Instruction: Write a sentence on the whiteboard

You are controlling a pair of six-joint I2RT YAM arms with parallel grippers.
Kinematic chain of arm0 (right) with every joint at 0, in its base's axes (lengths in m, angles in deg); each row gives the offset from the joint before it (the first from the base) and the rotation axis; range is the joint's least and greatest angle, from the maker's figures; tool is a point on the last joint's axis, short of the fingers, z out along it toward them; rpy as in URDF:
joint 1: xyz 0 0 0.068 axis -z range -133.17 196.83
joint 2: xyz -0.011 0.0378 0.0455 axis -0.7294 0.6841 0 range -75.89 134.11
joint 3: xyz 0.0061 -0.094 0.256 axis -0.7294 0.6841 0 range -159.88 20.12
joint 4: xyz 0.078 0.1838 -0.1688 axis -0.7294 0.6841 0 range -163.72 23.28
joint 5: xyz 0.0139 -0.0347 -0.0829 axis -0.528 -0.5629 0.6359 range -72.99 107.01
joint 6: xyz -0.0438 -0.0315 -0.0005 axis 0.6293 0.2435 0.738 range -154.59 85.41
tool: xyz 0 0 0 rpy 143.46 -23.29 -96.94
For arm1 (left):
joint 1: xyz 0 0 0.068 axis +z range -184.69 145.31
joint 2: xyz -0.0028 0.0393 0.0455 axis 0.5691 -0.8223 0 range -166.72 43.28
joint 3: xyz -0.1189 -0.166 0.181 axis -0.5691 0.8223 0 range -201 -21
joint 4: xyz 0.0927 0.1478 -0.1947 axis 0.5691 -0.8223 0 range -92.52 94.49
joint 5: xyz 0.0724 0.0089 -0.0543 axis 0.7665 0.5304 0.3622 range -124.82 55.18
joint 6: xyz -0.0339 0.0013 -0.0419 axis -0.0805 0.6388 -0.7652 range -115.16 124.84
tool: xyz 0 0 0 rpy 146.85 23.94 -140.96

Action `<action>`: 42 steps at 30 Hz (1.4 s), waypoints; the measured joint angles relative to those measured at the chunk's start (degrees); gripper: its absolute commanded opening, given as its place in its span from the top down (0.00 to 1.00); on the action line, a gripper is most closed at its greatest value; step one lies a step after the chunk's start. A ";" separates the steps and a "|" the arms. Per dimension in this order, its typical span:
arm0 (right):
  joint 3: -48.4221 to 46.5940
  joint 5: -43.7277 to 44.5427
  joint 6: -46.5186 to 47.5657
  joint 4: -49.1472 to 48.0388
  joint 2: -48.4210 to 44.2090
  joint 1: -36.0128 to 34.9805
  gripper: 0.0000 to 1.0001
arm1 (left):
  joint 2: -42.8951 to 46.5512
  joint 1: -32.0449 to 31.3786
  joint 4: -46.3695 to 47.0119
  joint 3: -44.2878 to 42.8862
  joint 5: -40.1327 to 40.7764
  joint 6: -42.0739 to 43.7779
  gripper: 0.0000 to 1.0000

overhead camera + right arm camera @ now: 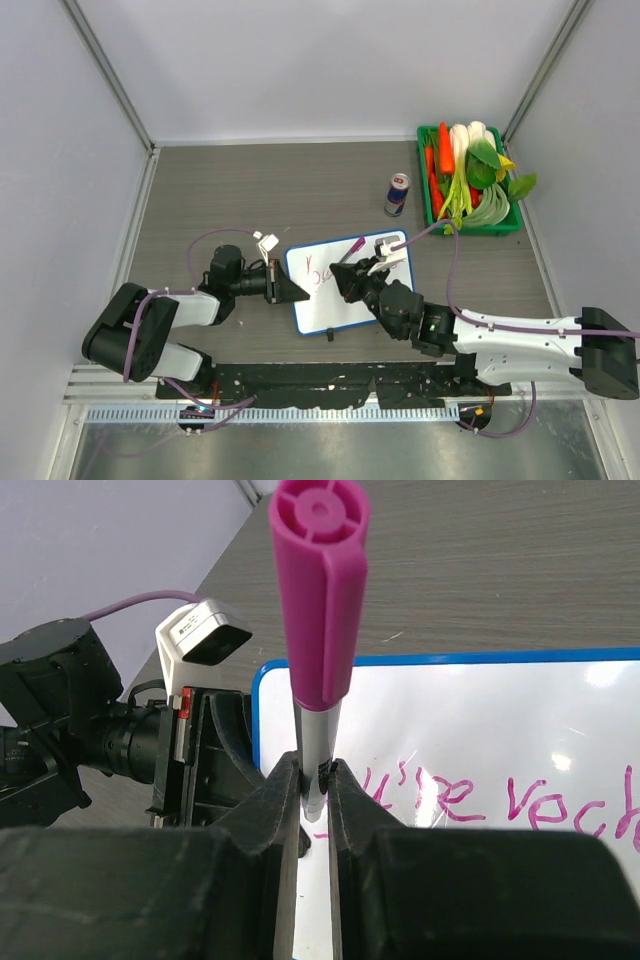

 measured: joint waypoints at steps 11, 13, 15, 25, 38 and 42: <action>0.00 -0.31 0.37 -0.28 3.96 0.00 0.99 | 0.00 0.00 0.00 0.00 0.00 0.00 1.00; -0.02 -0.66 0.37 -0.70 5.66 0.00 0.99 | 0.00 0.00 0.00 0.00 0.00 -0.02 1.00; -0.04 -0.96 0.37 -0.96 7.10 0.00 0.99 | 0.00 0.00 0.00 0.00 0.00 0.00 1.00; -0.48 -0.20 0.15 -3.15 9.90 0.00 0.99 | 0.00 0.00 0.00 0.00 0.00 0.00 1.00; -0.52 2.29 0.04 -5.60 11.67 0.00 0.99 | 0.00 0.00 0.00 0.00 0.00 0.00 1.00; -0.55 2.89 -0.22 -5.66 12.39 0.00 0.99 | 0.00 0.00 -0.04 0.02 0.02 0.00 1.00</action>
